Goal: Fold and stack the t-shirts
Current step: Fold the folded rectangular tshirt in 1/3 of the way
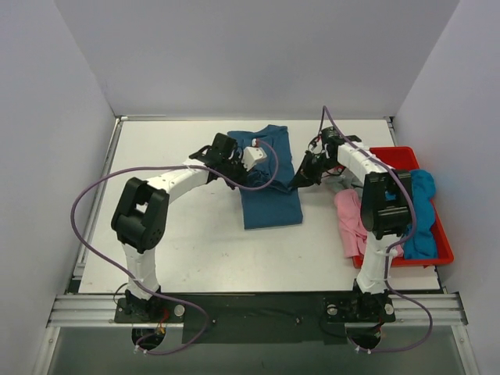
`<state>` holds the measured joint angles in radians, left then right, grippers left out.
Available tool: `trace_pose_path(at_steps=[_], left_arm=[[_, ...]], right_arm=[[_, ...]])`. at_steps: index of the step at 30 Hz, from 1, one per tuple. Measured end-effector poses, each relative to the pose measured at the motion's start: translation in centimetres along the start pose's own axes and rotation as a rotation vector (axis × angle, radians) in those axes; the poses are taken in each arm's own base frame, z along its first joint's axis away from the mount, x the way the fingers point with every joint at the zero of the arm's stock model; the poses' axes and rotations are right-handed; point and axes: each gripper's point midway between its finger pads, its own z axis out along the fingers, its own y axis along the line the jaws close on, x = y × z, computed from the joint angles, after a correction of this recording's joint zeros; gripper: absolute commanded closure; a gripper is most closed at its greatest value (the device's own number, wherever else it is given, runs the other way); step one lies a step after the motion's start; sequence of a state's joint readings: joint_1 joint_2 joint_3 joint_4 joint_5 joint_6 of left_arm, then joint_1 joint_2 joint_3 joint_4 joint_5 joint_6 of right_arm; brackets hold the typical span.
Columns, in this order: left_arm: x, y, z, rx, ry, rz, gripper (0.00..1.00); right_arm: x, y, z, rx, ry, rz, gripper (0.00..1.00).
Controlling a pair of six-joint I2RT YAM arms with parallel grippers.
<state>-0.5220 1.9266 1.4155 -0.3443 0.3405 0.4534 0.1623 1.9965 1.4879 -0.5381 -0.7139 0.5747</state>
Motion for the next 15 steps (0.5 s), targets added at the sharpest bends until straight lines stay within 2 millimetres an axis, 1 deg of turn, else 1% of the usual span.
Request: trace_pose_path(at_steps=[3,4,5,6,7,8,9,10,12,14,15], left_arm=[[0.5,0.1,0.8,0.005,0.014,-0.002,1.0],[0.6,0.2,0.9,0.007,0.018,-0.004,0.97],[0.8,0.2,1.1,0.009,0.021,-0.004,0.83],[0.9,0.2,1.3,0.011,0.025,-0.005,0.76],[1.0,0.2,1.4,0.011,0.027,-0.002,0.61],[1.0,0.3,1.5,0.01,0.029,0.0,0.55],[1.1,0.4,1.5,0.007,0.032,0.003,0.52],[1.1,0.5,1.6,0.002,0.033,0.002,0.51],[0.9,0.9,1.6,-0.014,0.036,-0.001,0.49],[0.1,2.0,1.5,-0.045,0.03,0.004,0.49],[-0.6,2.6,1.3,-0.067,0.022,0.009,0.49]], right_arm=[[-0.2,-0.3,0.3,0.009,0.002,0.008,1.0],[-0.3,-0.4,0.3,0.012,0.001,0.011,0.99],[-0.3,-0.5,0.3,0.015,0.0,0.015,0.93],[-0.4,-0.7,0.2,0.019,-0.003,0.018,0.8],[-0.5,-0.8,0.3,0.025,-0.006,0.023,0.75],[-0.7,-1.1,0.3,0.034,-0.01,0.031,0.71],[-0.9,-1.4,0.4,0.044,-0.016,0.036,0.69],[-1.2,-1.6,0.4,0.055,-0.022,0.037,0.65],[-2.3,-1.9,0.3,0.078,-0.046,0.034,0.63],[-3.7,-1.3,-0.3,0.09,-0.094,0.001,0.62],[-4.7,-0.9,-1.0,0.101,-0.134,-0.032,0.64]])
